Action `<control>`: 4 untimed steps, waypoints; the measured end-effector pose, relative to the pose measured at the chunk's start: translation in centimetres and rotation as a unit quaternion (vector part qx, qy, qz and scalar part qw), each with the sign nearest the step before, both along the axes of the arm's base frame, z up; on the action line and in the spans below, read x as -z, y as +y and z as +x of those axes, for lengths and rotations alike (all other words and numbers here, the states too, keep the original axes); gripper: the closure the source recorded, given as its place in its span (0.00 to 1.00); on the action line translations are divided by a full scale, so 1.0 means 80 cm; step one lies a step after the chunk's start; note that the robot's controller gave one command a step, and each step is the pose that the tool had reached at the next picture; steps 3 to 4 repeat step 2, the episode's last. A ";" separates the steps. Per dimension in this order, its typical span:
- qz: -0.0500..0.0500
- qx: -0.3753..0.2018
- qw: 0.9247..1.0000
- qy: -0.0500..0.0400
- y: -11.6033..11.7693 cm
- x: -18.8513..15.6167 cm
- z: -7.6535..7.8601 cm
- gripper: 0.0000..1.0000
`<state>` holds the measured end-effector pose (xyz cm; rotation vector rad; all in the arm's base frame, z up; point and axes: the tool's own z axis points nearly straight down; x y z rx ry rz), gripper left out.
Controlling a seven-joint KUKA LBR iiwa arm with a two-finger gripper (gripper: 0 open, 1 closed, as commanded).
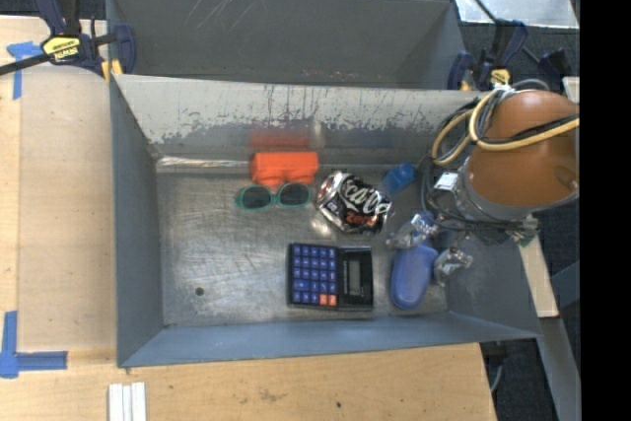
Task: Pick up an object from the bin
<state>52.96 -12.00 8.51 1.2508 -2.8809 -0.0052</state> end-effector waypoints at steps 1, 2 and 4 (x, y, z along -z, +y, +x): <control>0.000 0.001 1.000 0.001 0.000 -0.028 0.000 1.00; -0.001 0.001 1.000 -0.003 -0.001 -0.049 0.002 1.00; -0.001 0.001 1.000 -0.003 -0.001 -0.049 0.002 1.00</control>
Offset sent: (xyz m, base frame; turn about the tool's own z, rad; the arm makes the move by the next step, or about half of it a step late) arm 0.0001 0.0000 0.0382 0.0000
